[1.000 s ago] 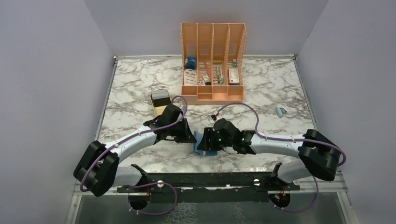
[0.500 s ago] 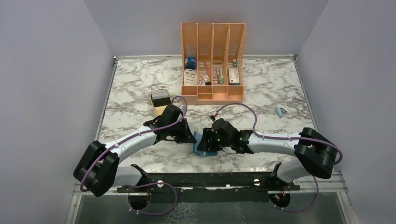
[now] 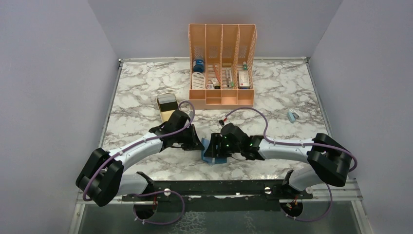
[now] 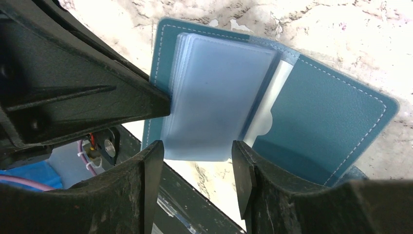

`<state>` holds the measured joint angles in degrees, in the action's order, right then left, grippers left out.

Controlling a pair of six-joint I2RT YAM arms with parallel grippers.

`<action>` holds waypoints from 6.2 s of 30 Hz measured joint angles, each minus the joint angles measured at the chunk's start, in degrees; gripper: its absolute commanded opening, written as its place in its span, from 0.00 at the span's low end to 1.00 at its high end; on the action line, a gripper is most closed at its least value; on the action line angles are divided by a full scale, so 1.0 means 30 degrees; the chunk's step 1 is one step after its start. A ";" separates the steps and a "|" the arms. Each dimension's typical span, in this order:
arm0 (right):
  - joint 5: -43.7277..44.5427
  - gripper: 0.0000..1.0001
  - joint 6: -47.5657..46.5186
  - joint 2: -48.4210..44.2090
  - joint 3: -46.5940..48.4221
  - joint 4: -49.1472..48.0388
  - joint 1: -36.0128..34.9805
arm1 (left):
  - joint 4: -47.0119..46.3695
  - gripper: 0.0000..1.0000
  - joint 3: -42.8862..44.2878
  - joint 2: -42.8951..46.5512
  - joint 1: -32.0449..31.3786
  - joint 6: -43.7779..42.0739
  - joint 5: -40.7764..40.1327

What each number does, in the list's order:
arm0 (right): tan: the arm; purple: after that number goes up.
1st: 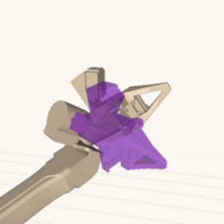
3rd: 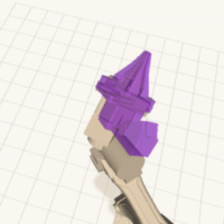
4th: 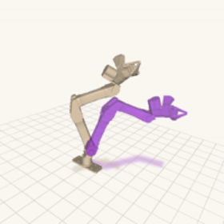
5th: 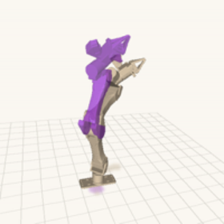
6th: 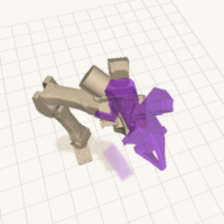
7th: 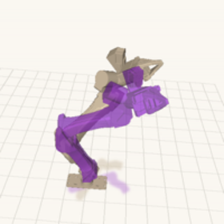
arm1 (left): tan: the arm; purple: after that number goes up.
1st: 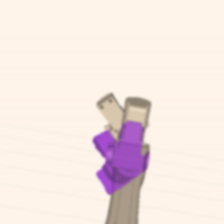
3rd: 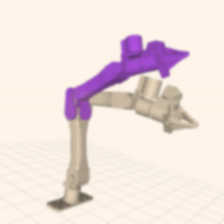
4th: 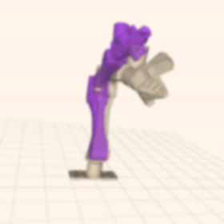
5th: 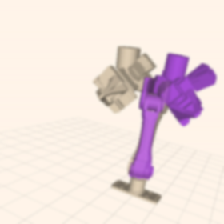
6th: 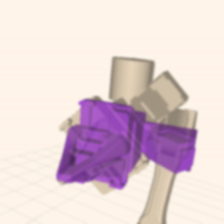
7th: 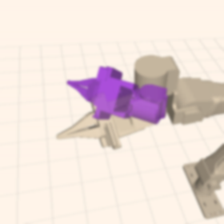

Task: Put the credit cards into the card holder
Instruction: Open the card holder at the center of the board, then pick up the credit card from the storage box.

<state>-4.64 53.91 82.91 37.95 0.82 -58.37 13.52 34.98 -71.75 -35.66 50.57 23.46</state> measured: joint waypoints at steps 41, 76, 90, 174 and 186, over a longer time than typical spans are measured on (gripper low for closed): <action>0.3111 0.66 -0.0415 -0.2018 0.0903 0.4816 0.0000 | -0.0007 0.00 -0.0080 0.0102 0.0000 0.0036 -0.0357; 0.2871 0.60 -0.1217 0.1341 0.2812 0.4313 0.0000 | 0.2120 0.55 0.0816 0.2710 0.0306 0.0306 -0.4452; 0.3534 0.62 -0.2033 0.3759 0.4626 0.5399 0.0000 | 0.5107 0.52 0.4699 0.1472 0.4240 -0.5027 -0.6229; 0.4269 0.63 -0.3410 0.4605 0.5945 0.6805 -0.0189 | 0.1406 0.50 1.0783 -0.9989 0.8349 -3.3616 -0.4896; 0.4269 0.62 -0.3395 0.4605 0.5967 0.6863 -0.0189 | 0.0372 0.34 1.0819 -1.0244 0.7584 -3.3798 -0.6892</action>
<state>8.16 43.72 96.73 55.86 21.41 -58.94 14.63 67.44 -102.48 -12.91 -50.83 2.79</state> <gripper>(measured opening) 0.624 0.358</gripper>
